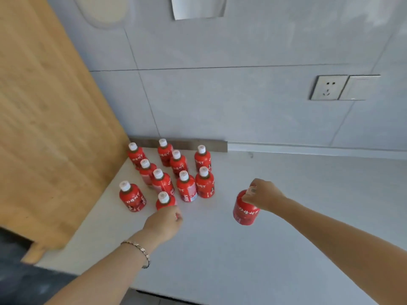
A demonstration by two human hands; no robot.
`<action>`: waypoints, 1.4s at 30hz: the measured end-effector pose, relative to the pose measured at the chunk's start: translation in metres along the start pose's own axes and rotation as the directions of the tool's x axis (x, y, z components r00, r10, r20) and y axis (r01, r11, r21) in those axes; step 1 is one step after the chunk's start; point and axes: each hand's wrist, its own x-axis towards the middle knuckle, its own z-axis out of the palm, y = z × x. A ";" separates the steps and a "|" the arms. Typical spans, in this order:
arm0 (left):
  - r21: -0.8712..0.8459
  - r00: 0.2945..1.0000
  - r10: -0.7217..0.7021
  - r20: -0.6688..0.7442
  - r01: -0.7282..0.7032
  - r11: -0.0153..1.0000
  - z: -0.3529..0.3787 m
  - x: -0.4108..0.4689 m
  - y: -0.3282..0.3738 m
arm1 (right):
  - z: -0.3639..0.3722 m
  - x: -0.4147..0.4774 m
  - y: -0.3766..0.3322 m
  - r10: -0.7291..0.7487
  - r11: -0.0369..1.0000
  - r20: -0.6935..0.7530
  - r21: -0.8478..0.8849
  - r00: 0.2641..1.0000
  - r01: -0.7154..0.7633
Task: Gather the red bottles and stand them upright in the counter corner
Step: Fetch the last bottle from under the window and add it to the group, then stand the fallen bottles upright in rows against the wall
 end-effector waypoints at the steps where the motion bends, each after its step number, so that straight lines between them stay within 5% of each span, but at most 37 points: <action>1: -0.011 1.000 -0.020 -0.009 0.019 1.000 -0.005 0.006 -0.011 | 0.003 0.014 -0.011 -0.006 1.000 -0.008 0.009 1.000 0.006; 13: -0.100 0.968 -0.123 -0.217 0.104 0.990 -0.070 0.086 -0.066 | 0.034 0.139 -0.052 0.007 0.997 0.080 -0.078 0.997 -0.001; 20: -0.083 0.956 -0.037 -0.290 0.013 0.996 -0.103 0.146 -0.109 | 0.010 0.165 -0.098 -0.050 0.784 0.195 -0.600 0.980 0.160; 28: 0.046 0.960 0.069 -0.272 -0.059 0.997 -0.159 0.241 -0.177 | 0.054 0.190 -0.224 -0.187 0.894 0.098 -0.396 0.977 0.211; 39: -0.025 0.999 0.050 0.009 -0.050 0.998 -0.166 0.340 -0.224 | 0.138 0.274 -0.328 -0.015 0.965 0.020 -0.260 1.000 0.020; 42: -0.171 0.995 0.041 -0.090 -0.056 0.984 -0.148 0.348 -0.226 | 0.145 0.298 -0.332 0.045 0.963 0.018 -0.267 0.999 -0.039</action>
